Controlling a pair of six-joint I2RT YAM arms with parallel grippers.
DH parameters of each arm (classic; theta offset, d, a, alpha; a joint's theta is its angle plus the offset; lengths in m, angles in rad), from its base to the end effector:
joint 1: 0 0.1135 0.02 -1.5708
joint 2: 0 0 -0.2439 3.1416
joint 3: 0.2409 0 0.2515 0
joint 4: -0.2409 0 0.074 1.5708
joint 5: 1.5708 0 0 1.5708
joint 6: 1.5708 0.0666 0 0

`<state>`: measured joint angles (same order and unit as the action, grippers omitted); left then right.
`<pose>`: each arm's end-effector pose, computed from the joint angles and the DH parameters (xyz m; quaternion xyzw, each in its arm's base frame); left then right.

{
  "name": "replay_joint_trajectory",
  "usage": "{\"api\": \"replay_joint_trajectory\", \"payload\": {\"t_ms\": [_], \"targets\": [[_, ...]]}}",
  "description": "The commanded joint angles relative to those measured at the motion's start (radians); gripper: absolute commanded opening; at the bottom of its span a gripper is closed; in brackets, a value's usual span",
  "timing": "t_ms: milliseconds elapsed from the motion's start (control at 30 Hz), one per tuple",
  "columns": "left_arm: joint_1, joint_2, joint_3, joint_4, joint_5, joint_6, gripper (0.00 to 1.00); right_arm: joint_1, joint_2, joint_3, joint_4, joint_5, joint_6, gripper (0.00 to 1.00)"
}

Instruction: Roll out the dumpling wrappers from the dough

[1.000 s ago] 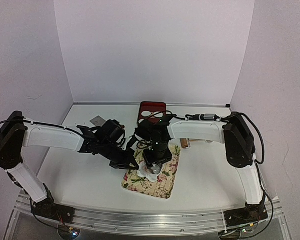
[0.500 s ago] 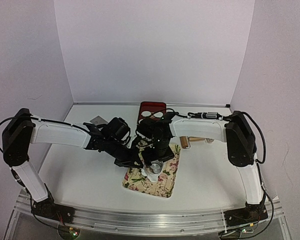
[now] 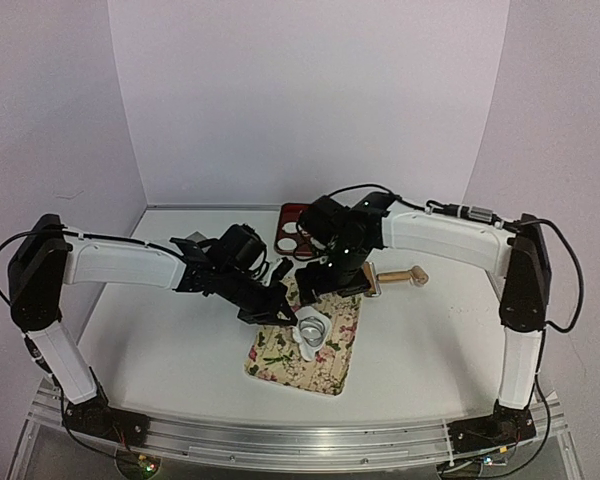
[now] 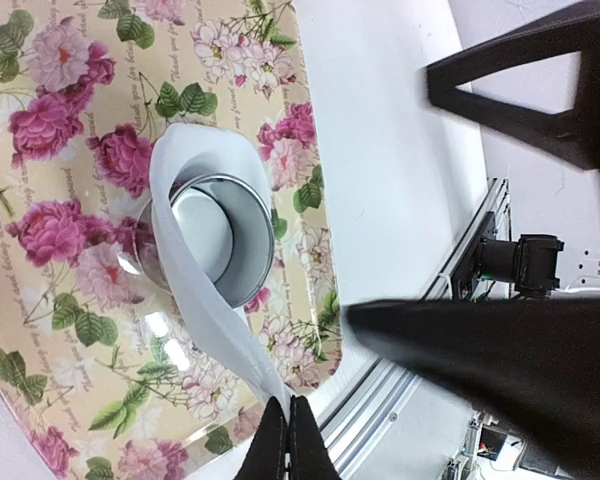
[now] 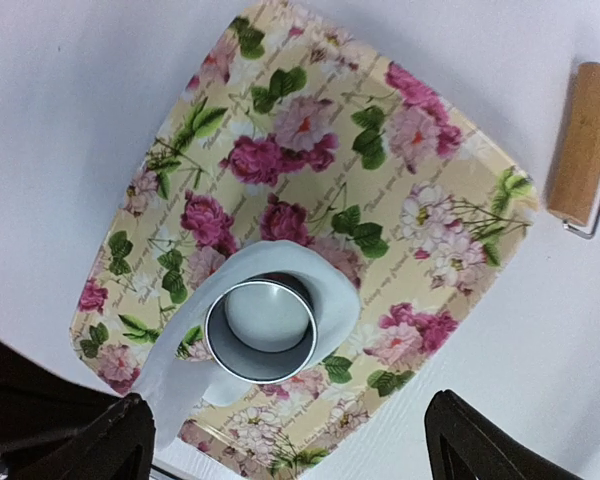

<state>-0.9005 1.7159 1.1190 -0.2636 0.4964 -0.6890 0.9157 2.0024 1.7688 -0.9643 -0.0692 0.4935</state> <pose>0.2096 -0.3155 0.1667 0.1809 0.8948 -0.4019 0.0717 0.2551 0.3396 0.2061 -0.2120 0.9589 0.1459 0.1191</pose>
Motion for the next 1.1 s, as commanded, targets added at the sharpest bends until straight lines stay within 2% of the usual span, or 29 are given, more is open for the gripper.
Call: {"api": "replay_joint_trajectory", "payload": {"t_ms": [0, 633, 1067], "targets": [[0.0, 0.059, 0.085, 0.014, 0.035, 0.002, 0.0, -0.055, -0.118, -0.057, 0.007, 0.044, 0.021, 0.95], [-0.071, 0.304, 0.364, -0.046, 0.075, 0.069, 0.0, -0.184, -0.268, -0.326, 0.118, 0.06, 0.166, 0.96], [-0.125, 0.452, 0.54, -0.161, 0.093, 0.159, 0.03, -0.199, -0.298, -0.357, 0.126, 0.089, 0.211, 0.97]]}}
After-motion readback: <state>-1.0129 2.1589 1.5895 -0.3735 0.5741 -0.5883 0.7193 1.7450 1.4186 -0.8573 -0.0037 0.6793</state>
